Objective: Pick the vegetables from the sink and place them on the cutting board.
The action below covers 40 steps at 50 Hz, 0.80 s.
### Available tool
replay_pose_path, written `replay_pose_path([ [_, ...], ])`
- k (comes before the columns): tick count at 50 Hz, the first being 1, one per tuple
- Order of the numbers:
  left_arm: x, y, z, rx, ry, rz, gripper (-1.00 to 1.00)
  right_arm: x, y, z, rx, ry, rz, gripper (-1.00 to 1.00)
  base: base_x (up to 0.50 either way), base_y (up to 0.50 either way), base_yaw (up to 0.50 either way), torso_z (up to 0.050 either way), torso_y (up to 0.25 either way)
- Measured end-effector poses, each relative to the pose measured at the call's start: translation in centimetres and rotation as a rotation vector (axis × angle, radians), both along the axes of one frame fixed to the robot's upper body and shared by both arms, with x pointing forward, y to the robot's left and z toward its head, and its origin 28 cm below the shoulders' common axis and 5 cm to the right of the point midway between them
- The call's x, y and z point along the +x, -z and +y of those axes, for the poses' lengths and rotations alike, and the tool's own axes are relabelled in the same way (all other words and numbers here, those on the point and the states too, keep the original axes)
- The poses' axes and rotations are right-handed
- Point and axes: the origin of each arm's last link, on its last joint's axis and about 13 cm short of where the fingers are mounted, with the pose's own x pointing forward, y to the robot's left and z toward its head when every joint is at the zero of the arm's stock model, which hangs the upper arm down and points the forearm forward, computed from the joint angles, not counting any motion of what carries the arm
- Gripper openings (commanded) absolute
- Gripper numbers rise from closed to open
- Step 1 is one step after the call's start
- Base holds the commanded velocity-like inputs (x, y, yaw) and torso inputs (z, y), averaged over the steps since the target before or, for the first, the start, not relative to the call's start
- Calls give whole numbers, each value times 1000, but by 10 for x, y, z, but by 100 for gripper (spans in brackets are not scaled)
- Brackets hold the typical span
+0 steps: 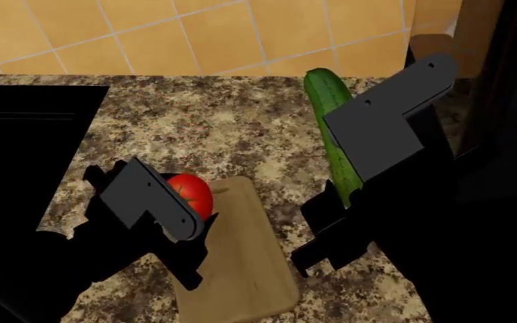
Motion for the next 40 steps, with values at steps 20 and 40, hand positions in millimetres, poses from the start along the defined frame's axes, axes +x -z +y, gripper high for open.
replay_pose_path([
  [20, 1, 2, 0, 10, -8, 6, -100, 2, 1, -1, -6, 3, -10, -100, 1, 0, -1, 0, 0],
  [40, 0, 0, 3, 27, -25, -35, 100, 3, 3, -1, -3, 2, -6, -100, 0, -1, -1, 0, 0],
])
